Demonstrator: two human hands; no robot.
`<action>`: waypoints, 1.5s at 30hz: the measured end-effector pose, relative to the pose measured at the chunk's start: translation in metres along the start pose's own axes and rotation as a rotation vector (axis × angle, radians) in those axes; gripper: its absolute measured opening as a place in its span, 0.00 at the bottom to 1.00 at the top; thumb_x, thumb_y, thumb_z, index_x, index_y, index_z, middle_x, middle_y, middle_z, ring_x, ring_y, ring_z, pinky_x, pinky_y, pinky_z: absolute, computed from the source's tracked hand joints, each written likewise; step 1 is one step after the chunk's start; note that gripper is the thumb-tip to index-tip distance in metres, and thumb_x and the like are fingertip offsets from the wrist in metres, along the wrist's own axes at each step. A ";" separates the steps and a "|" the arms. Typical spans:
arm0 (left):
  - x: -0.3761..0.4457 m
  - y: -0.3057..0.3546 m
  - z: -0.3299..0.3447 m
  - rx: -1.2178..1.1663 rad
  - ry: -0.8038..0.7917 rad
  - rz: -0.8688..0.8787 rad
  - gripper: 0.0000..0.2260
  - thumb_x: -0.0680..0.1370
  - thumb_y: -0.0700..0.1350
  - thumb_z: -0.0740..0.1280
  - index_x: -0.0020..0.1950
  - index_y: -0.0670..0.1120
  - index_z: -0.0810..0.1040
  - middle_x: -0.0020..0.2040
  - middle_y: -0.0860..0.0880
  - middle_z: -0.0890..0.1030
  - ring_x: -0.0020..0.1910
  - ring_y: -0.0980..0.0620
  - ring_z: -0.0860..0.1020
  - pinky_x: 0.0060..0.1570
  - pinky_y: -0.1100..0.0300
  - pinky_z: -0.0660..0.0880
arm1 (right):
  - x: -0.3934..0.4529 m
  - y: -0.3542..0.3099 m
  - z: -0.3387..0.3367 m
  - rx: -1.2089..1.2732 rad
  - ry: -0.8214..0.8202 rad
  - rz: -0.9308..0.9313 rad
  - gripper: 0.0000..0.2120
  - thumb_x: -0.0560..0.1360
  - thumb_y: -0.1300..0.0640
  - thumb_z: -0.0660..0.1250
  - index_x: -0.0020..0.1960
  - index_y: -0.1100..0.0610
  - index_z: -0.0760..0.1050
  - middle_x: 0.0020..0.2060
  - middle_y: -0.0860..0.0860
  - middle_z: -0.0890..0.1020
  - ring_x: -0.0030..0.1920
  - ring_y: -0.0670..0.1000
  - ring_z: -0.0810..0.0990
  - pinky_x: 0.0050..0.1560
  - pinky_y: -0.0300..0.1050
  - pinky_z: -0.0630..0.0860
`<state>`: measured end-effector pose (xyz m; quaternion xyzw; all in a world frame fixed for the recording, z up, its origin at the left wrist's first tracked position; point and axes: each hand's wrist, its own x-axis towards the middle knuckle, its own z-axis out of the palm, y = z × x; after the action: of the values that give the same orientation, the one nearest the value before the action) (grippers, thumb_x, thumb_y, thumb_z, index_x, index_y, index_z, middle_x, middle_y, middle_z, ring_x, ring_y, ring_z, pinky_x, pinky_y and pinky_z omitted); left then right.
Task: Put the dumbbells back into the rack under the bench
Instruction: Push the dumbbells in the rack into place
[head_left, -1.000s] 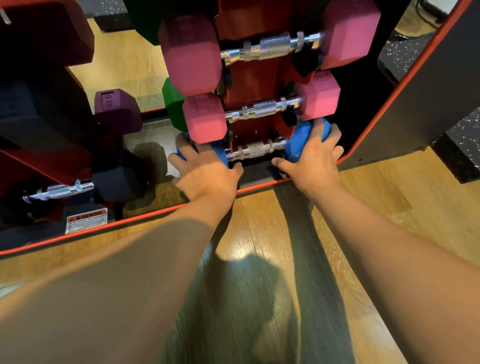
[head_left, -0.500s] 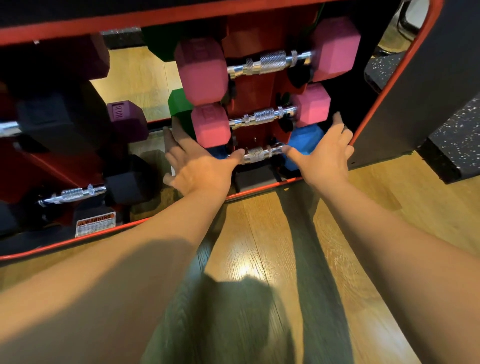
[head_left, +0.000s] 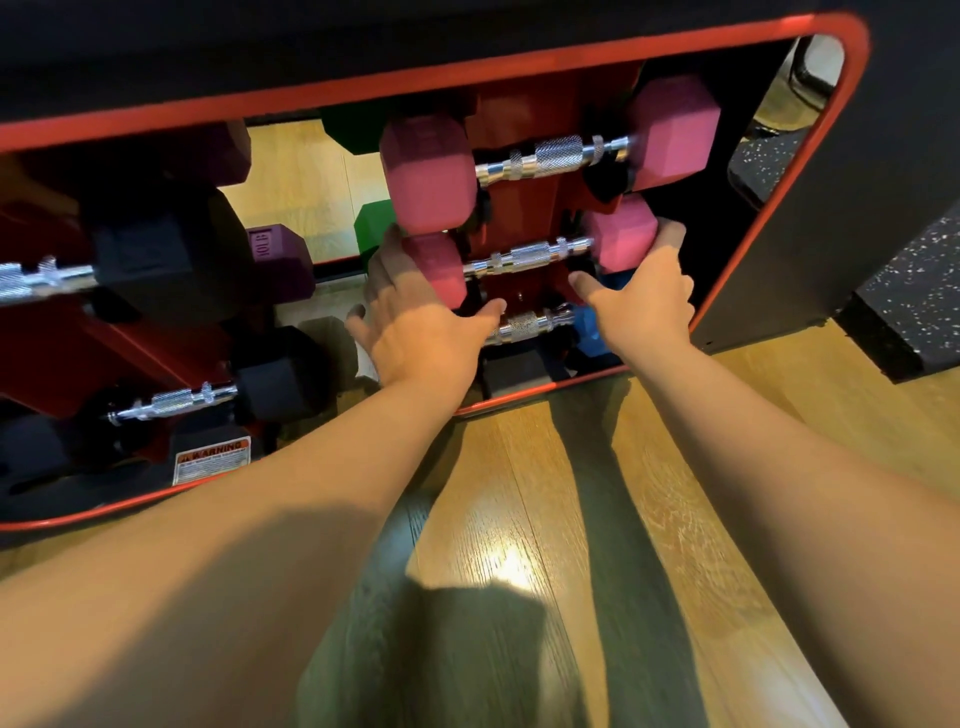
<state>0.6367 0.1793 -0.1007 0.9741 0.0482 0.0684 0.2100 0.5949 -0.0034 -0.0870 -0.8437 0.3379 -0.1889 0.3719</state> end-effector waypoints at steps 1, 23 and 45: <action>0.000 -0.001 0.000 -0.035 0.011 -0.001 0.48 0.66 0.75 0.67 0.73 0.42 0.65 0.67 0.43 0.74 0.68 0.43 0.70 0.68 0.46 0.58 | -0.001 -0.001 0.000 -0.015 0.006 -0.008 0.36 0.69 0.45 0.77 0.67 0.49 0.59 0.53 0.53 0.72 0.61 0.64 0.71 0.56 0.57 0.67; 0.002 0.001 0.005 -0.132 -0.040 0.034 0.41 0.71 0.68 0.67 0.69 0.37 0.67 0.62 0.40 0.74 0.61 0.40 0.73 0.61 0.47 0.73 | 0.005 0.001 0.002 -0.015 -0.004 -0.002 0.36 0.68 0.45 0.77 0.67 0.51 0.58 0.62 0.53 0.73 0.62 0.61 0.69 0.57 0.59 0.61; 0.013 0.024 -0.036 -0.318 0.083 -0.097 0.51 0.59 0.78 0.65 0.68 0.42 0.69 0.58 0.45 0.80 0.59 0.42 0.77 0.61 0.45 0.74 | 0.015 -0.032 -0.029 0.138 0.119 -0.122 0.59 0.61 0.34 0.78 0.79 0.53 0.50 0.74 0.55 0.64 0.71 0.61 0.65 0.68 0.57 0.61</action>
<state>0.6455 0.1738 -0.0567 0.9215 0.0924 0.1050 0.3624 0.6027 -0.0128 -0.0432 -0.8225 0.2935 -0.2838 0.3960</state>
